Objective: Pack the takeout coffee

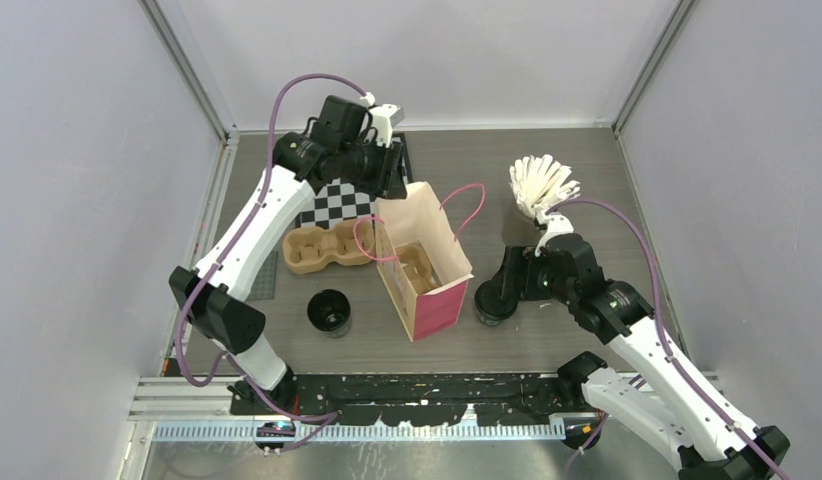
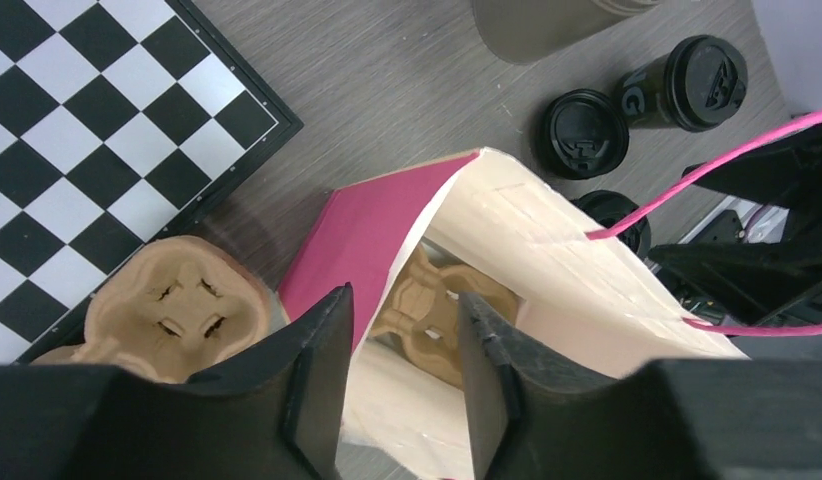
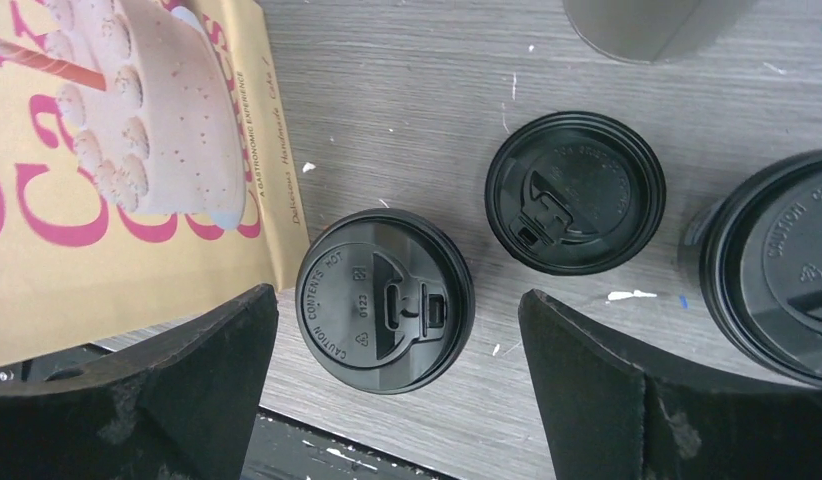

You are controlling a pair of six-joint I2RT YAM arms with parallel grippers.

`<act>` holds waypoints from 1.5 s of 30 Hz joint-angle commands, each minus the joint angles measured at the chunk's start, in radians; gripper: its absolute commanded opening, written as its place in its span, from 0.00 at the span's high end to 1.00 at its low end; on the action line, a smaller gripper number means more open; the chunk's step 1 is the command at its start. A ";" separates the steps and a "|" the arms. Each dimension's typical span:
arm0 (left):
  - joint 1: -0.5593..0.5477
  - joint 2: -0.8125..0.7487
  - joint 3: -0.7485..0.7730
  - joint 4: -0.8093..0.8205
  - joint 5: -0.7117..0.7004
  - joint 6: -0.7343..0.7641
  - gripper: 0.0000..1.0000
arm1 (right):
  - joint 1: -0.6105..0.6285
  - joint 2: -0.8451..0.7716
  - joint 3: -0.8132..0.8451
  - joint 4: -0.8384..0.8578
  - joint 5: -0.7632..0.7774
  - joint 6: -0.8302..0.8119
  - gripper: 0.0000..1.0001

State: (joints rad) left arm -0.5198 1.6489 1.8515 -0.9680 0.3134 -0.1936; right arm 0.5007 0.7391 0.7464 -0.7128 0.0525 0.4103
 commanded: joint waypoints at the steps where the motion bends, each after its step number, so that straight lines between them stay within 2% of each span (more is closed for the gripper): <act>1: 0.000 -0.026 0.006 0.059 -0.008 -0.053 0.51 | 0.022 -0.051 -0.020 0.129 0.002 -0.082 0.05; 5: 0.000 -0.018 0.025 0.042 -0.012 -0.067 0.38 | 0.022 -0.044 0.045 0.094 0.026 -0.220 0.06; 6: 0.000 -0.016 0.030 0.032 -0.014 -0.071 0.28 | 0.022 -0.042 0.059 0.078 0.032 -0.283 0.06; 7: 0.000 -0.015 0.029 0.025 -0.016 -0.076 0.09 | 0.021 -0.041 0.071 0.059 0.031 -0.349 0.06; 8: 0.000 -0.018 0.025 0.022 -0.022 -0.083 0.01 | 0.022 -0.047 0.074 0.040 0.010 -0.417 0.05; 10: 0.000 -0.029 0.011 0.021 -0.038 -0.101 0.00 | 0.022 -0.077 0.063 0.010 -0.080 -0.556 0.04; 13: 0.000 -0.054 -0.024 0.033 -0.049 -0.126 0.00 | 0.022 -0.150 0.030 -0.010 -0.188 -0.669 0.01; 16: 0.001 -0.078 -0.049 0.043 -0.054 -0.133 0.00 | 0.022 -0.169 0.005 -0.047 -0.281 -0.745 0.00; 21: 0.000 -0.109 -0.064 0.034 -0.064 -0.124 0.00 | 0.021 -0.087 0.006 -0.079 -0.389 -0.782 0.00; 24: 0.000 -0.120 -0.074 0.034 -0.065 -0.133 0.00 | 0.022 -0.037 0.012 -0.040 -0.390 -0.766 0.00; 30: 0.000 -0.140 -0.086 0.014 -0.070 -0.129 0.00 | 0.022 0.069 0.047 -0.085 -0.361 -0.808 0.00; 45: 0.000 -0.208 -0.169 -0.007 -0.114 -0.112 0.00 | 0.021 0.121 0.039 -0.039 -0.312 -0.827 0.00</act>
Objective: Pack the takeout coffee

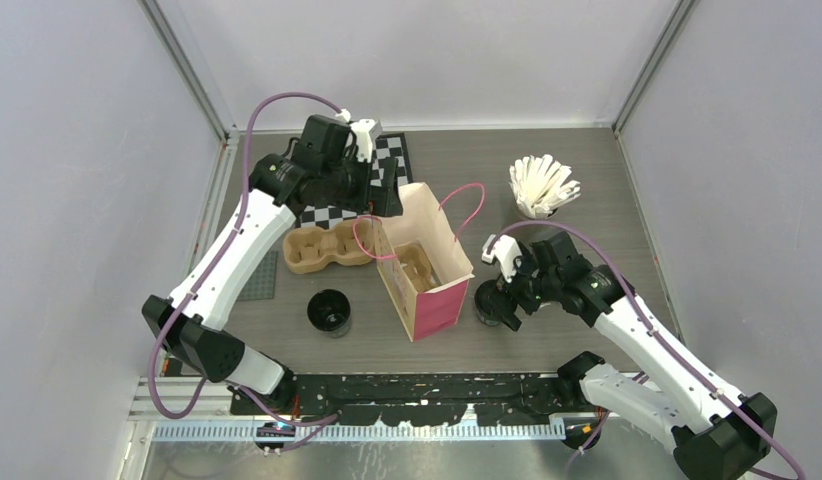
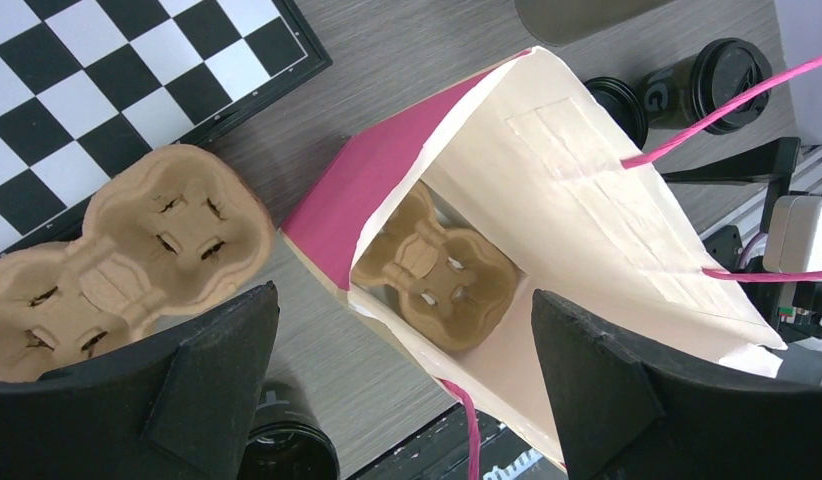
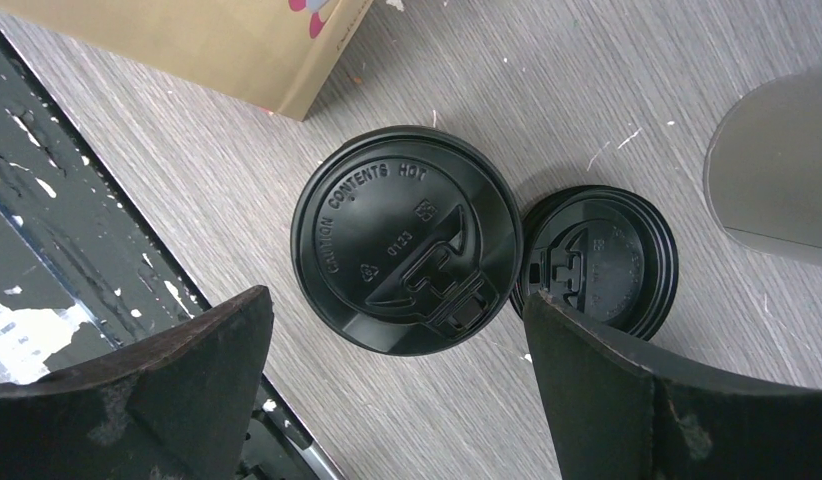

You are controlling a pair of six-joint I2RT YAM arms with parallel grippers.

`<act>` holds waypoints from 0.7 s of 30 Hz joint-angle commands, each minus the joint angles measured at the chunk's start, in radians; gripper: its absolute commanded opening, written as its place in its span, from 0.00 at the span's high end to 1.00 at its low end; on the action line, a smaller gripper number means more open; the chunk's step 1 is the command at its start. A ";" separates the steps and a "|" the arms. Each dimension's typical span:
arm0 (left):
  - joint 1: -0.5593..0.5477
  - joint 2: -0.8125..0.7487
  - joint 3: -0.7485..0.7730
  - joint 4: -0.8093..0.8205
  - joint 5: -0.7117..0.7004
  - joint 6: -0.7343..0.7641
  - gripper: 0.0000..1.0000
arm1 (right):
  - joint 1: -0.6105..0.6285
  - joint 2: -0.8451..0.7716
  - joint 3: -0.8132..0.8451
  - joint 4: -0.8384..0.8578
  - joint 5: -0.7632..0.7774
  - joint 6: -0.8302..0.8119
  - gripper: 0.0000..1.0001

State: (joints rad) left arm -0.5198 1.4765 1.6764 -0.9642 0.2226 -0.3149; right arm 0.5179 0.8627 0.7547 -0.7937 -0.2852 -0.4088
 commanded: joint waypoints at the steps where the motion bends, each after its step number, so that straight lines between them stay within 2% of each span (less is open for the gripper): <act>1: 0.000 -0.036 0.012 -0.018 -0.030 0.013 0.00 | 0.004 -0.002 0.030 0.047 0.043 -0.004 0.01; 8: 0.000 -0.035 0.027 -0.028 -0.042 0.020 0.00 | 0.005 0.007 0.039 0.068 0.087 -0.010 0.00; 21: 0.000 -0.017 0.052 -0.060 -0.090 0.034 0.00 | 0.027 0.054 0.035 0.094 0.048 0.008 0.00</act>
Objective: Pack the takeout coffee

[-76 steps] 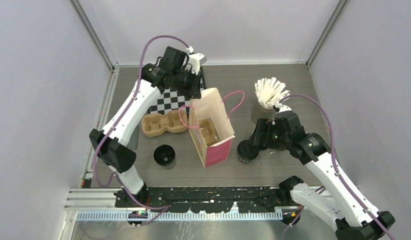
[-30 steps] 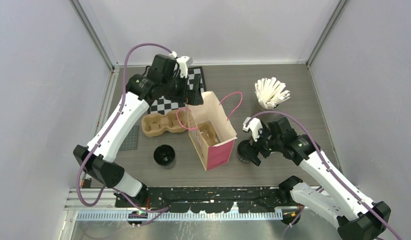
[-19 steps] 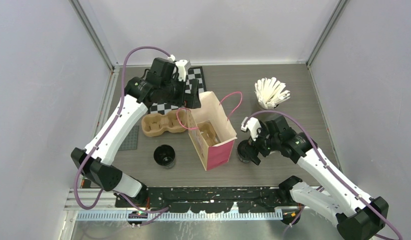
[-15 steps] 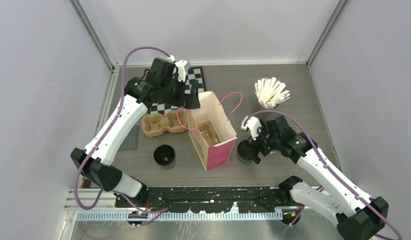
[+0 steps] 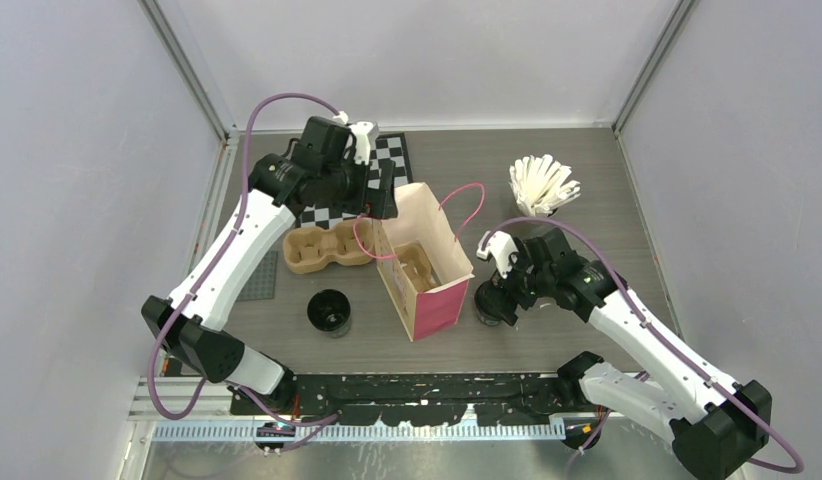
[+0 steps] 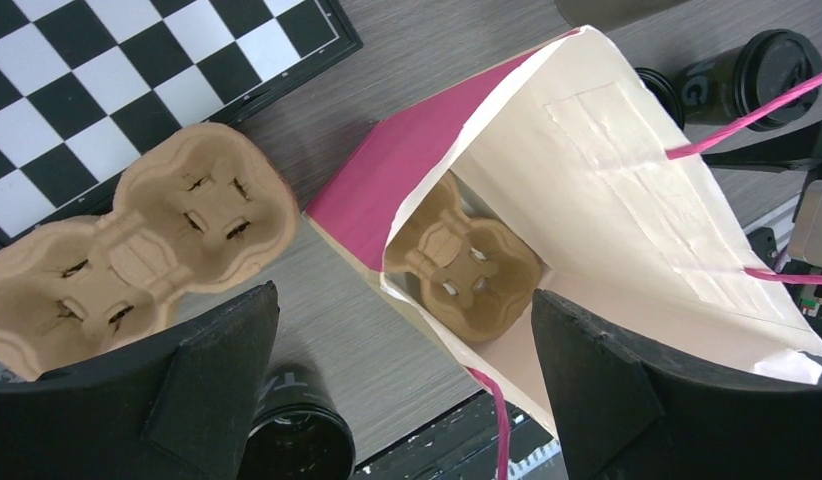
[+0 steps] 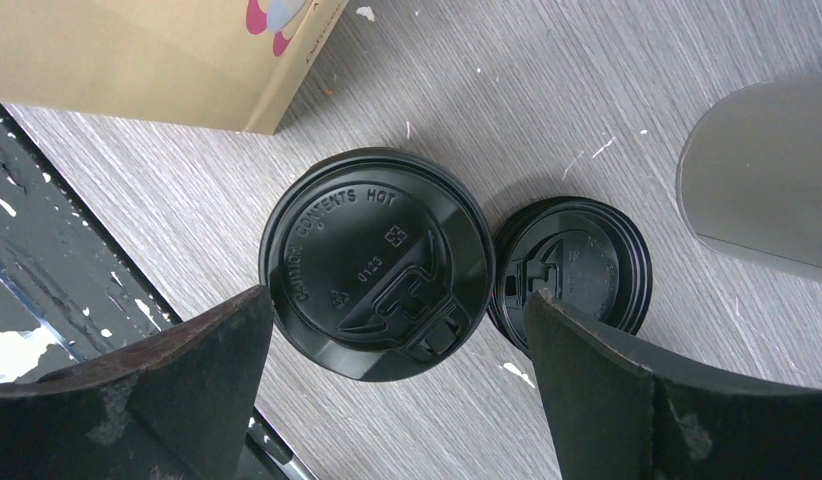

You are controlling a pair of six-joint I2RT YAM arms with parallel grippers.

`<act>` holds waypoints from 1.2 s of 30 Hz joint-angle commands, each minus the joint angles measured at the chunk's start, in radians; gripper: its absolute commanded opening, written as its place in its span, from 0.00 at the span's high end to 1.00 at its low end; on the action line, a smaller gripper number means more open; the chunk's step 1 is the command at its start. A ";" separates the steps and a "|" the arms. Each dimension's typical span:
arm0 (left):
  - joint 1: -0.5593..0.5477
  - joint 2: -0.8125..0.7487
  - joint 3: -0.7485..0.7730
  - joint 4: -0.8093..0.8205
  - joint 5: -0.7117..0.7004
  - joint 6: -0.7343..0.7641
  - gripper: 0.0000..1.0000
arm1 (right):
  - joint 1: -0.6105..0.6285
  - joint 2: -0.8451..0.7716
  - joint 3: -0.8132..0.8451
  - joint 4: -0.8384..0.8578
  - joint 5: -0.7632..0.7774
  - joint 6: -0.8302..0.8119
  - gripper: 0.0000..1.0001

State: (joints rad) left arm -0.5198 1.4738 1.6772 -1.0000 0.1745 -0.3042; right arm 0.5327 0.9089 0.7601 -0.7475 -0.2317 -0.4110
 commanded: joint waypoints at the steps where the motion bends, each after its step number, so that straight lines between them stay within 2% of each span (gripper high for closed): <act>1: 0.000 -0.011 0.063 -0.035 -0.048 0.027 0.00 | 0.014 0.008 0.026 0.062 0.004 0.015 0.00; 7: 0.000 -0.001 0.081 -0.041 -0.054 0.028 0.00 | 0.025 0.015 0.013 0.092 0.043 0.024 0.01; 19: 0.001 0.009 0.105 -0.068 -0.085 0.063 0.00 | 0.051 0.025 -0.022 0.085 0.020 0.026 0.01; 27: 0.003 -0.006 0.094 -0.052 -0.195 0.027 0.00 | 0.056 0.035 -0.019 0.079 0.061 0.017 0.02; 36: 0.014 -0.007 0.076 -0.045 -0.137 0.027 0.00 | 0.056 0.006 0.008 0.060 0.066 0.027 0.02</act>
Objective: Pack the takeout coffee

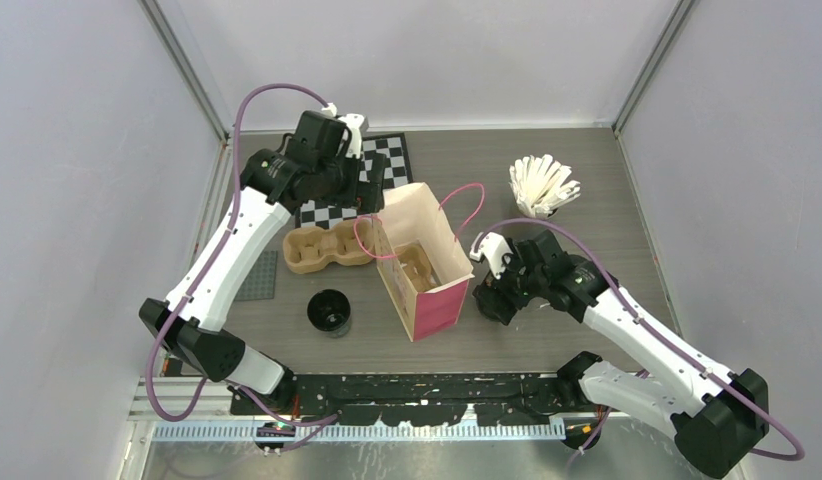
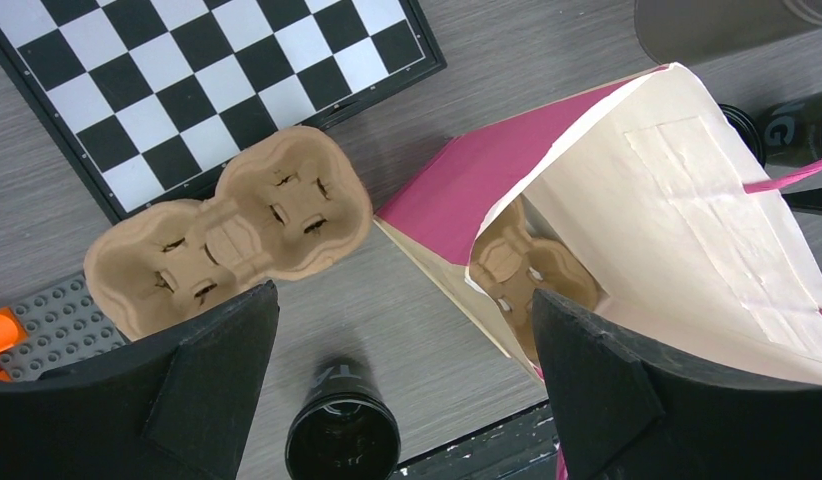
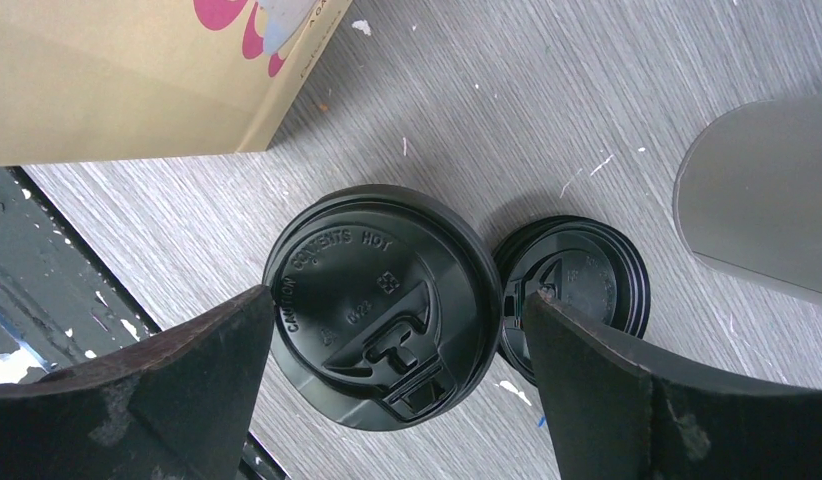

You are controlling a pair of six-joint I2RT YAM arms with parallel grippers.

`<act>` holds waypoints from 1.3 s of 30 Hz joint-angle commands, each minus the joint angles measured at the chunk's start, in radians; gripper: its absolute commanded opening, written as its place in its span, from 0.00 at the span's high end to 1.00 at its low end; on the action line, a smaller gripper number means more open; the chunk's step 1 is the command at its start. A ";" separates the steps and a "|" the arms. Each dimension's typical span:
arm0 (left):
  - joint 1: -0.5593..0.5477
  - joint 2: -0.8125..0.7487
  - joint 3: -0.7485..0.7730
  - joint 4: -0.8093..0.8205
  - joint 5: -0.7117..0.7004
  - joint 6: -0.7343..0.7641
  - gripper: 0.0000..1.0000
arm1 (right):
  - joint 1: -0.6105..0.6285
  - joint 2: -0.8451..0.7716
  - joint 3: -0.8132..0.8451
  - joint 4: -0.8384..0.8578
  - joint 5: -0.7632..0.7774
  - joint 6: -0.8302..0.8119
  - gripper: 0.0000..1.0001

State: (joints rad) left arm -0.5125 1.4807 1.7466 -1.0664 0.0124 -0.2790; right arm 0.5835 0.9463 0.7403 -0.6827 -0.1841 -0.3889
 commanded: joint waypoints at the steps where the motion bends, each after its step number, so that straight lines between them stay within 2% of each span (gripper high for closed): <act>1: 0.006 -0.010 0.005 0.020 0.032 0.001 0.00 | 0.004 -0.034 0.032 -0.002 0.026 0.004 0.02; 10: 0.006 0.003 0.010 0.016 0.076 0.002 0.00 | 0.005 -0.048 0.075 -0.034 0.005 -0.007 0.00; 39: 0.006 -0.025 0.002 0.005 0.125 0.002 0.00 | 0.005 -0.014 0.002 0.031 0.086 0.003 0.00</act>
State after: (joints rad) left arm -0.5102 1.4845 1.7313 -1.0676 0.1173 -0.2806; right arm 0.5835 0.9211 0.7429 -0.7036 -0.1204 -0.4042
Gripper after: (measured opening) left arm 0.996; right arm 0.995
